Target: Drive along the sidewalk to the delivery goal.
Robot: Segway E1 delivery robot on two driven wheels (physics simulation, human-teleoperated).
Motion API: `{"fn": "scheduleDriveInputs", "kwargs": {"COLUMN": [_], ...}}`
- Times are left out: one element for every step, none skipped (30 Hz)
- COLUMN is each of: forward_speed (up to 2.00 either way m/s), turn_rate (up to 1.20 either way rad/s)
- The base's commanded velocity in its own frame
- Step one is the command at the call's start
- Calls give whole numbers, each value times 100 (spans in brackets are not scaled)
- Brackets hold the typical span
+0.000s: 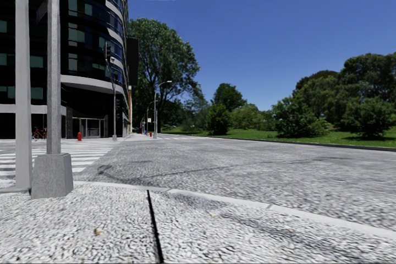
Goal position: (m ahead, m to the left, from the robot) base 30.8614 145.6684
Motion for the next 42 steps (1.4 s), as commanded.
{"fn": "scheduleDriveInputs", "kwargs": {"forward_speed": [-86, -86, -86, -86, -86, -86, -86, -86, -86, -86, -86, -86, -86, -86, -86, -86, -86, -86, -86, -86, -86, -86, -86, -86, -86, -86, -86, -86, -86, -86, -86, -80, -60, -37, -37, -5, 0, 0, 0, 0, 0, 0], "turn_rate": [56, 56, 56, 56, 56, 56, 56, 56, 56, 57, 57, 57, 57, 57, 58, 58, 58, 58, 58, 58, 58, 58, 58, 58, 58, 58, 58, 58, 58, 58, 58, 43, 0, 0, 0, 0, 0, 0, 0, 0, 0, 0]}}
